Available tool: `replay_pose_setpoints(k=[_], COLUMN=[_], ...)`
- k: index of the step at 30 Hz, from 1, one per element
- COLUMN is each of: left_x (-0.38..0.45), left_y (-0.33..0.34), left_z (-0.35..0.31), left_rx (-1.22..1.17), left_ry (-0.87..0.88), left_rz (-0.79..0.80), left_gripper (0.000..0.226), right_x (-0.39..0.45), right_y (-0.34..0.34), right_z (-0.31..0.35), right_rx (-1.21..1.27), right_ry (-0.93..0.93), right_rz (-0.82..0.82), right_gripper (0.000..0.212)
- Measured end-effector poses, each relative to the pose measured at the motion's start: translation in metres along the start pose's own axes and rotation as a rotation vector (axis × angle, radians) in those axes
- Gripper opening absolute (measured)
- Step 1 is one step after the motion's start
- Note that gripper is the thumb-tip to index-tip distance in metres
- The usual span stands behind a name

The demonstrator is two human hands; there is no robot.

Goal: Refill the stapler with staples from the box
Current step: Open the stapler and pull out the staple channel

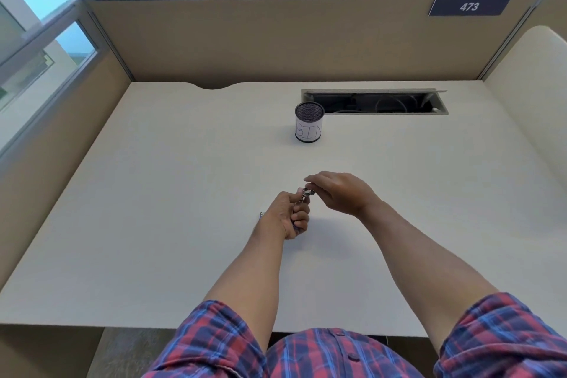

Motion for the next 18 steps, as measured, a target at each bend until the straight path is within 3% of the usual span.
replay_pose_setpoints(k=[10,18], left_x=[0.000,0.001], left_y=[0.008,0.006], left_z=[0.002,-0.001], left_rx=[-0.007,-0.059], left_ry=[-0.052,-0.049], left_rz=[0.051,0.032], left_gripper=[0.022,0.023], right_x=[-0.004,-0.007], right_y=[0.011,0.012], right_z=[-0.002,-0.020], right_rx=[-0.040,0.032], right_ry=[-0.090,0.044], right_rz=[0.137,0.042], right_gripper=[0.050,0.031])
Point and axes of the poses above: each hand's wrist, its own x-axis towards the middle knuckle, its own y-axis out of the palm, z = x × y, the point moved 9 cm from there along x, towards the middle knuckle, and after that the axes turned 4 degrees about x, right-handed, at the moved point
